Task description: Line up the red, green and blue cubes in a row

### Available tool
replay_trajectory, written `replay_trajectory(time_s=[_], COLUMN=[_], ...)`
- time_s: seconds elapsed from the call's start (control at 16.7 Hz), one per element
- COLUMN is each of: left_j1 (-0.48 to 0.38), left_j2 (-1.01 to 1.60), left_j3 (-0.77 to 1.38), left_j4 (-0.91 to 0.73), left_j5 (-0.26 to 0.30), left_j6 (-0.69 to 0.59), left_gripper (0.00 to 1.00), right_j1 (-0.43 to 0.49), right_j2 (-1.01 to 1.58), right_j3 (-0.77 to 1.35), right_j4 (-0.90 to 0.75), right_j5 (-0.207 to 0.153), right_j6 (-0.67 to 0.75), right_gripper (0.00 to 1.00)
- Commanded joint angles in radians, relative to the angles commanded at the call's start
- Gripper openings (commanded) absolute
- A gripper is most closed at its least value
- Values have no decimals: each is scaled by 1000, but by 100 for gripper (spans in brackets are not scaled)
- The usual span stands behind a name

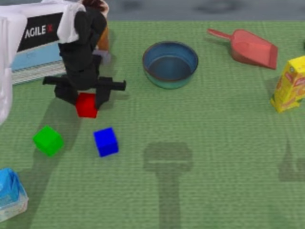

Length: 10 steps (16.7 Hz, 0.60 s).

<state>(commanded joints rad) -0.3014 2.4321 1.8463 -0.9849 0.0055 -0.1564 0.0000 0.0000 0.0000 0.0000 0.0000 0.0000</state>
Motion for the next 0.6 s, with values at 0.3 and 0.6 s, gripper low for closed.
replay_trajectory(time_s=[0.3,0.6], left_j1=[0,3], left_j2=[0,-35], left_j3=[0,25], left_j4=[0,-26], left_j5=[0,-5], left_j6=[0,4], left_gripper=[0,0], right_j1=[0,0], right_j2=[0,0], right_j3=[0,0], right_j4=[0,0], right_j5=[0,0], right_j6=[0,0], right_gripper=[100,100])
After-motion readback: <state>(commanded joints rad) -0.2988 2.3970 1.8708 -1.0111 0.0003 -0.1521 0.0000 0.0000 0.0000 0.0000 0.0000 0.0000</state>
